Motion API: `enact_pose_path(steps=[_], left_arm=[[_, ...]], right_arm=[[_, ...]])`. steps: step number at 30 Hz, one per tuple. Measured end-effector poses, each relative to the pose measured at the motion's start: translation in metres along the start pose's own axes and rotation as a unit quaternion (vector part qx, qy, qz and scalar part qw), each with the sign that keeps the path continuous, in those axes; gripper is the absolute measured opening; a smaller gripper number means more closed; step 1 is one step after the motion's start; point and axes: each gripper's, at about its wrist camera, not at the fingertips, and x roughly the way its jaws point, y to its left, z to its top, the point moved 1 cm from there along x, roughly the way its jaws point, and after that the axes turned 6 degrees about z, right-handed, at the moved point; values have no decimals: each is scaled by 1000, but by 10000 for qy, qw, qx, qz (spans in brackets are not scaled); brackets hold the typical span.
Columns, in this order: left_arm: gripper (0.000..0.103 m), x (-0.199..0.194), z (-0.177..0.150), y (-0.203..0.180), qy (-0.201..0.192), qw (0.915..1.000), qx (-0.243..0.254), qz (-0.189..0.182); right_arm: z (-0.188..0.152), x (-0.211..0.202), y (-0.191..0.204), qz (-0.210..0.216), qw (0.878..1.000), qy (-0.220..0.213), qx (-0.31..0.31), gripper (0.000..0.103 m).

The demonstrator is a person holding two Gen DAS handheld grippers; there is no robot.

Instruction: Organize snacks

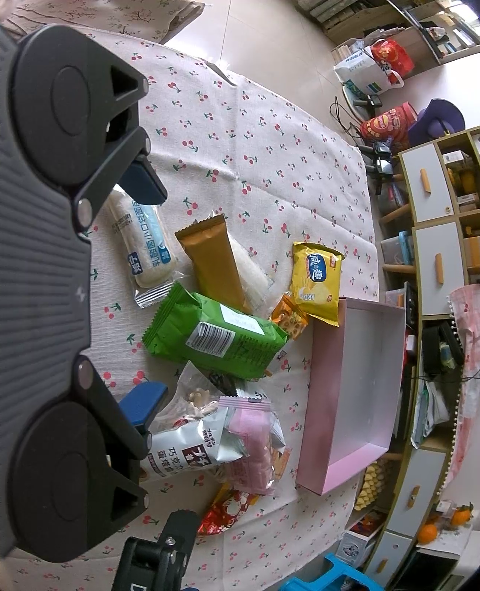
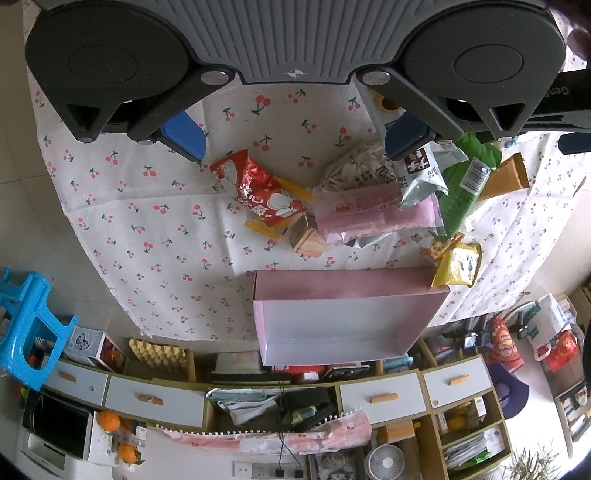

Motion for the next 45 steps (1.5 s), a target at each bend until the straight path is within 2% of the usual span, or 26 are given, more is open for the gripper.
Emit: enact_pose_path(steps=[21,27,29,32,35,37,41,45], left_arm=[[102,1,0,1,32,10000,-13,-25],[102,2,2,6,23,10000,-28,-60],[102,2,3,7,-33,10000,1,-6],[102,-1,6,10,-350,9993,100,44],[102,-5,12,12,-615,9975,353,-72],[102,-5,16,18,-697,9964,420,-241],[102,-2,26,29,-624,9953,514,-534],[100,5,33,45,-543,9912,654,-1015]], right_arm=[[0,1,0,-51,10000,-23,30,103],[3,-1,-3,-95,9996,-270,-43,103],[4,-2,-3,-124,9994,-308,-121,103],[9,-4,-3,-39,9985,-486,-253,103],[16,-7,-2,215,9962,-718,-455,103],[20,-6,-4,575,9948,-658,-526,103],[27,-7,-10,1318,9874,-803,-363,103],[29,-10,-13,1841,9797,-713,-357,103]])
